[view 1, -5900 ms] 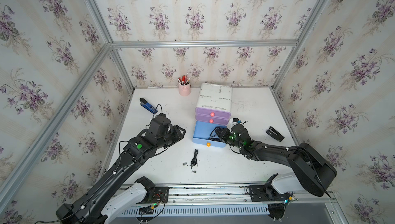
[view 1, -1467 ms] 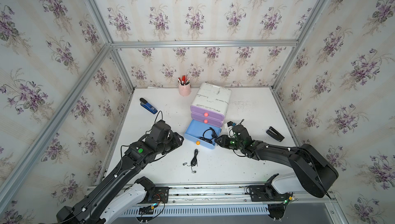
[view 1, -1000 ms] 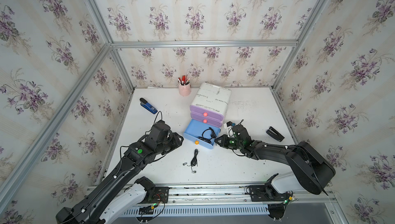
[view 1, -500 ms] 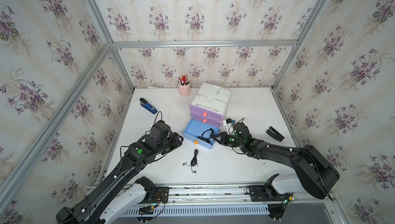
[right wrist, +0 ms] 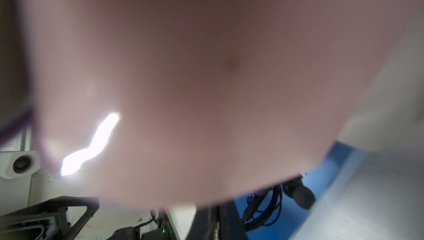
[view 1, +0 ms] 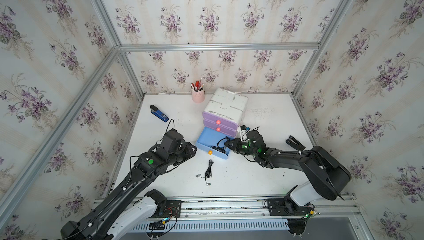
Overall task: Place the wired earphones into the drawer by color
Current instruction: Place the wired earphones in the drawer, then pick up the wired earphones from the center of the board.
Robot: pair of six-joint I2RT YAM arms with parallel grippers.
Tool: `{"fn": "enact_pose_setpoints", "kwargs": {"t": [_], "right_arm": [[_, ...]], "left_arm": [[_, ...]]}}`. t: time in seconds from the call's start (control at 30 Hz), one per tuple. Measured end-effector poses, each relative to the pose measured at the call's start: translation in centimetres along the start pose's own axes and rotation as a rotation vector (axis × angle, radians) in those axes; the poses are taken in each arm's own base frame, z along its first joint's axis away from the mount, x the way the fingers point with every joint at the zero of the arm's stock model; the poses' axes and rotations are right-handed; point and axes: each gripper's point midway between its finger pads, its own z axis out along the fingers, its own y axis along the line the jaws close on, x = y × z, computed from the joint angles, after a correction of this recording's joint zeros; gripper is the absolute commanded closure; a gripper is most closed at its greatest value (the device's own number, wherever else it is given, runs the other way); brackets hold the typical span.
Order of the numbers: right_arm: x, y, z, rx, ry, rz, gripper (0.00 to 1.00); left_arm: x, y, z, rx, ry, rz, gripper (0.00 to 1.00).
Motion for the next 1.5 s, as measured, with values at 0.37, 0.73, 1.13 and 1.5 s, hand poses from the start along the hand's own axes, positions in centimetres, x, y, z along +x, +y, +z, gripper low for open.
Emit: {"fn": "enact_pose_setpoints", "kwargs": {"t": [0.37,0.73,1.13,1.5], "right_arm": [[0.2,-0.7,1.3,0.030,-0.009,0.026,0.54],[0.4,0.0,0.9,0.032,-0.009,0.019,0.44],[1.6,0.1,-1.6,0.075,0.032,-0.027,0.37],[0.2,2.8,-5.2,0.064,-0.024,-0.104,0.37]], "left_arm": [[0.0,0.2,-0.1,-0.001,-0.008,0.000,0.48],[0.1,0.4,-0.4,0.003,-0.015,0.001,0.48],[0.1,0.7,-0.3,-0.006,-0.014,-0.001,0.48],[3.3,1.1,0.4,-0.012,0.111,0.123,0.46]]}}
